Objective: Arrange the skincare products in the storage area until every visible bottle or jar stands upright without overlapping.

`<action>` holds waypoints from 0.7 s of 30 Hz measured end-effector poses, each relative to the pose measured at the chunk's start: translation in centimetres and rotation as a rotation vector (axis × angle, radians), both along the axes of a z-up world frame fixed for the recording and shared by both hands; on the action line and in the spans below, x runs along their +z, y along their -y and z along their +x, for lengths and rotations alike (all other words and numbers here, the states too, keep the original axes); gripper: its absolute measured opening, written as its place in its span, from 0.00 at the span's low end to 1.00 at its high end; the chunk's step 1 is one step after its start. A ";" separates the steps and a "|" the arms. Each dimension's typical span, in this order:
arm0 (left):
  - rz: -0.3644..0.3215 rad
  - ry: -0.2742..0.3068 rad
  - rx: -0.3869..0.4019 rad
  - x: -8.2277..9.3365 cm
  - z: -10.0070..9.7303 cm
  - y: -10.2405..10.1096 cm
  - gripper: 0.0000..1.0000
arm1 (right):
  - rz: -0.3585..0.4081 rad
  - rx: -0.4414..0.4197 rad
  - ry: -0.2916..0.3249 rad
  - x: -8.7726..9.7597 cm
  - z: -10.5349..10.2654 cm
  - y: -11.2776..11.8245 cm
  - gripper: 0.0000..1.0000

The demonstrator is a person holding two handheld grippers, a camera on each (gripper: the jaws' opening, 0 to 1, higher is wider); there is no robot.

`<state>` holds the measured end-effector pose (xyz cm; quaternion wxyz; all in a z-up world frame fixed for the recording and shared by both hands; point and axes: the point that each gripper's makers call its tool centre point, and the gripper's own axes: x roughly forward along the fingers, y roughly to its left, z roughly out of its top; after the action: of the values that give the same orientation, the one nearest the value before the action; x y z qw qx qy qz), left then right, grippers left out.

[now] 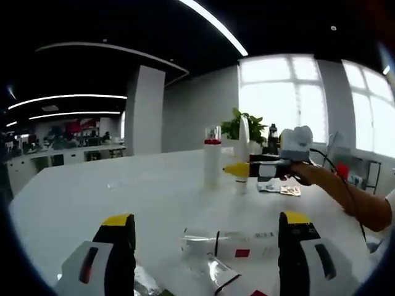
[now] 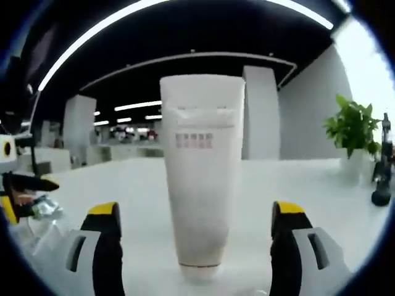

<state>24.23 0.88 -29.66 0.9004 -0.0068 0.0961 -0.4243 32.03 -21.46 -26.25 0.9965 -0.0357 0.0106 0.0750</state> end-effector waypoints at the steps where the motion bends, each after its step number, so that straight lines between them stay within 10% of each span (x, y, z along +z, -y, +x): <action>1: -0.006 0.002 0.007 0.1 -0.1 0.0 0.99 | 0.032 -0.001 0.005 0.5 -0.5 0.4 1.00; 8: -0.014 -0.032 0.028 -0.7 -0.5 0.0 1.00 | 0.155 0.080 -0.023 2.0 -4.1 -0.8 1.00; 21: 0.022 -0.024 0.138 -0.7 -0.1 -1.8 0.99 | 0.018 0.170 -0.068 3.5 -10.1 -4.7 1.00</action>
<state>24.10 2.65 -30.34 0.9262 -0.0087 0.1110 -0.3602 21.96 -16.74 -22.79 0.9859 -0.0252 0.0405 0.1606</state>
